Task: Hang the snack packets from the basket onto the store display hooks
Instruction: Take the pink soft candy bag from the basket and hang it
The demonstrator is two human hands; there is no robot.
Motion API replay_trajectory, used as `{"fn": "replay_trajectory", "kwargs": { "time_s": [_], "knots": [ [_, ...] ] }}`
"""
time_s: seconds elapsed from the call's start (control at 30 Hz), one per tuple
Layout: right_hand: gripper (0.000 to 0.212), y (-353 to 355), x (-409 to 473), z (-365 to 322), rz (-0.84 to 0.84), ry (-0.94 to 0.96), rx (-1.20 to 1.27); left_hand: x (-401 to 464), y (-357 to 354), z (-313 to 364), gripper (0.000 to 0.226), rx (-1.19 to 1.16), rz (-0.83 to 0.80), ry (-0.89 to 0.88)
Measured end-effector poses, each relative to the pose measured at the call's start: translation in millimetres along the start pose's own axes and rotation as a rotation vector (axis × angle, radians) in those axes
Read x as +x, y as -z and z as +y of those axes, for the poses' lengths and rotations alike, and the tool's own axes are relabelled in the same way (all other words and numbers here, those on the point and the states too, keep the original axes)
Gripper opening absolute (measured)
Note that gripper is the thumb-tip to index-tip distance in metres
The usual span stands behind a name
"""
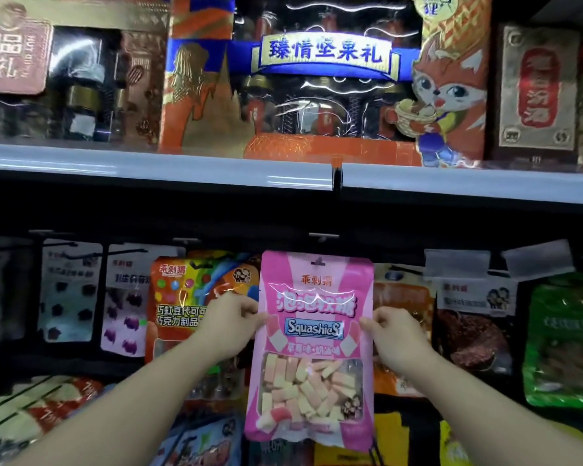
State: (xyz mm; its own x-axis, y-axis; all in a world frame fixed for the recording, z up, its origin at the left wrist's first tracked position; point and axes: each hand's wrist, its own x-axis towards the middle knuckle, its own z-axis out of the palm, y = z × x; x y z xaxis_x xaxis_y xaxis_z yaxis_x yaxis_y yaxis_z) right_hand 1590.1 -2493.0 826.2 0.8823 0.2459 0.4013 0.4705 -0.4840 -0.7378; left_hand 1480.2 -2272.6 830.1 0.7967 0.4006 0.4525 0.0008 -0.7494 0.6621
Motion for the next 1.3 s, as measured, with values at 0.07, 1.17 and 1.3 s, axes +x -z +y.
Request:
{"fn": "replay_trajectory", "kwargs": {
  "time_s": [0.07, 1.17, 1.3],
  "knots": [
    [0.031, -3.8, 7.1, 3.6, -0.007, 0.002, -0.002, 6.7, -4.8, -3.8, 0.027, 0.027, 0.008, 0.004],
    [0.017, 1.3, -36.2, 1.0, -0.042, 0.361, -0.822, -64.2, 30.5, -1.0, 0.036, 1.017, 0.019, -0.084],
    [0.033, -7.4, -76.9, -4.6, -0.108, 0.437, -0.936, -101.2, 47.9, -11.5, 0.035, 1.055, -0.008, -0.123]
  ]
}}
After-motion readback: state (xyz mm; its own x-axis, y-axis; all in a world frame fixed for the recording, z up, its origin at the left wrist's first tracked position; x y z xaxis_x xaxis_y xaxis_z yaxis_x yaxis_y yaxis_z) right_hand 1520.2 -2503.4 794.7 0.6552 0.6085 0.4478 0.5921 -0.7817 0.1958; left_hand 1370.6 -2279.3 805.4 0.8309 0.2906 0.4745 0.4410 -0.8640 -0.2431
